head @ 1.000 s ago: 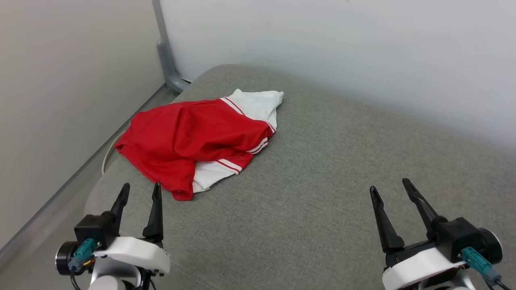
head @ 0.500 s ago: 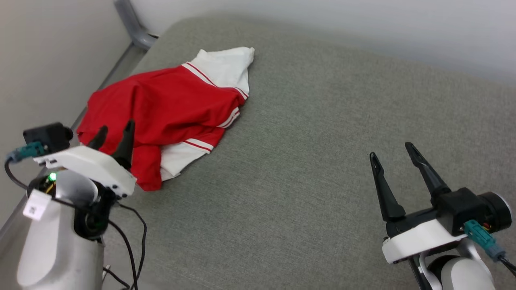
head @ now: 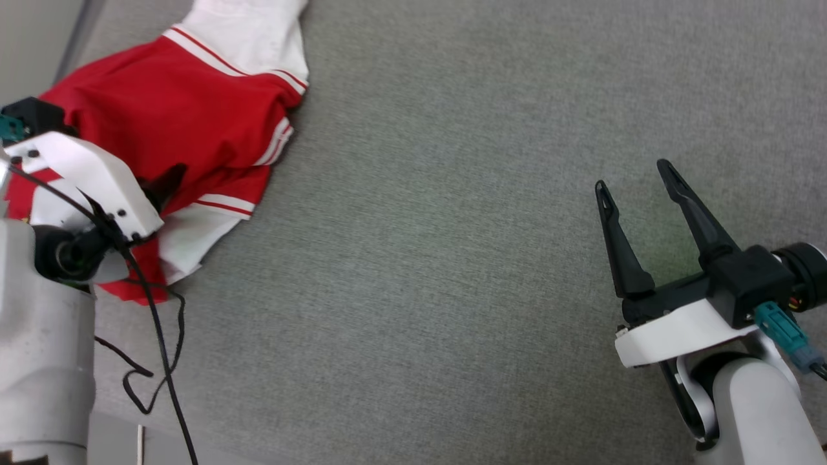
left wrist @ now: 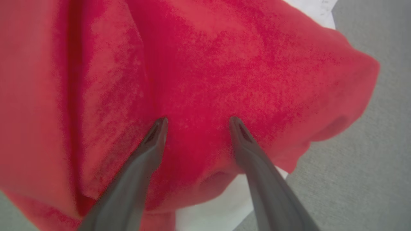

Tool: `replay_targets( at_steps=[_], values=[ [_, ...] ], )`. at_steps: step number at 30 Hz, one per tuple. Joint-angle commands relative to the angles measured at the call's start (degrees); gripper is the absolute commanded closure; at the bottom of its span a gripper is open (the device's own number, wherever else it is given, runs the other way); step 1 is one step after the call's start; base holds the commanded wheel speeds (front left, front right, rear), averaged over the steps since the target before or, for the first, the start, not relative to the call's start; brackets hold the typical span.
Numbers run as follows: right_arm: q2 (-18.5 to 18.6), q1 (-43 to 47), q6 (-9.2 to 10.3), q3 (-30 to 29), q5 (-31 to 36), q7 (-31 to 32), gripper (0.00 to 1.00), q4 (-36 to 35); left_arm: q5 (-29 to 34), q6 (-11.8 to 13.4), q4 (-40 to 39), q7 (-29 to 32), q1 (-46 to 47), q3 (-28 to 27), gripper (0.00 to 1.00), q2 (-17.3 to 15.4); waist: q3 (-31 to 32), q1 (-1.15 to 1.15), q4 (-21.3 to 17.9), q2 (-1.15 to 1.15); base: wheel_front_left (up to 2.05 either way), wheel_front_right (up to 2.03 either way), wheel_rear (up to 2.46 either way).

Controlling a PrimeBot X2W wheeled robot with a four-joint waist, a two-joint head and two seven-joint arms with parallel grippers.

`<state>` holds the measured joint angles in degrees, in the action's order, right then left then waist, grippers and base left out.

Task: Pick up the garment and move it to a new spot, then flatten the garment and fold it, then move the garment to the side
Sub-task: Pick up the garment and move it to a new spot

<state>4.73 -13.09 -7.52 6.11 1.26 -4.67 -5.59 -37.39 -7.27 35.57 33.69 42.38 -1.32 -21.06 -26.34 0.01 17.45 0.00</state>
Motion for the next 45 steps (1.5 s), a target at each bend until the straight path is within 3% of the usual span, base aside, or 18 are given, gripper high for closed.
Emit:
replay_targets(
  at_steps=[1, 4, 12, 13, 14, 15, 25, 36, 45],
  values=[
    [0.2, -1.6, 0.06, 0.5, 0.0, -0.1, 0.0, 0.2, 0.1, 0.9, 2.3, 2.1, 2.2, 0.2, 0.0, -1.0, -3.1, -0.01, -2.0, 0.0, 0.0, 0.0, 0.0],
    [0.3, -2.5, 0.06, 1.0, -0.4, -0.2, 0.0, 0.5, 0.7, 2.5, 5.6, 5.3, 4.1, 0.7, 0.0, -2.1, -4.1, -0.01, -2.5, 0.0, 0.0, 0.0, 0.0],
    [0.7, -3.5, 0.06, 1.3, -1.2, -0.3, 0.0, 1.0, 1.8, 2.8, 12.1, 12.3, 4.8, 4.2, 0.0, -2.3, -5.0, -0.01, -3.3, 0.0, 0.0, 0.0, 0.0],
    [0.7, -3.6, 0.06, 1.2, -1.3, -0.4, 0.0, 1.0, 1.9, 2.8, 12.6, 12.5, 4.9, 4.4, 0.35, -2.3, -4.9, -0.01, -3.4, 0.0, 0.0, 0.0, 0.0],
    [0.6, -3.7, 0.06, 1.3, -1.4, -0.5, 0.0, 1.2, 2.0, 2.9, 12.8, 11.9, 5.1, 4.4, 0.85, -2.2, -4.8, -0.01, -3.6, 0.0, 0.0, 0.0, 0.0],
    [0.6, -3.5, 0.06, 1.2, -1.6, -0.6, 0.0, 1.3, 2.1, 3.1, 13.2, 11.4, 5.2, 4.5, 1.0, -2.0, -4.4, -0.01, -3.7, 0.0, 0.0, 0.0, 0.0],
    [-0.9, 0.3, 0.06, -1.0, -3.3, -2.9, 0.0, 4.5, 5.8, 2.7, 11.8, -3.3, 5.8, 4.8, 1.0, -5.3, 4.8, -0.01, -4.5, 0.0, 0.0, 0.0, 0.0],
    [-1.9, 5.4, 0.06, -3.1, -5.9, -5.0, 0.0, 7.0, 11.8, 4.8, 4.7, -25.3, 2.8, 6.8, 1.0, -4.4, 17.6, -0.01, -5.8, 0.0, 0.0, 0.0, 0.0],
    [-1.9, 10.3, 0.06, -5.4, -8.9, -5.4, 0.0, 7.6, 14.0, 5.2, -7.0, -30.9, -2.7, 9.7, 1.0, -2.4, 23.9, -0.01, -10.9, 0.0, 0.0, 0.0, 0.0]
  ],
)
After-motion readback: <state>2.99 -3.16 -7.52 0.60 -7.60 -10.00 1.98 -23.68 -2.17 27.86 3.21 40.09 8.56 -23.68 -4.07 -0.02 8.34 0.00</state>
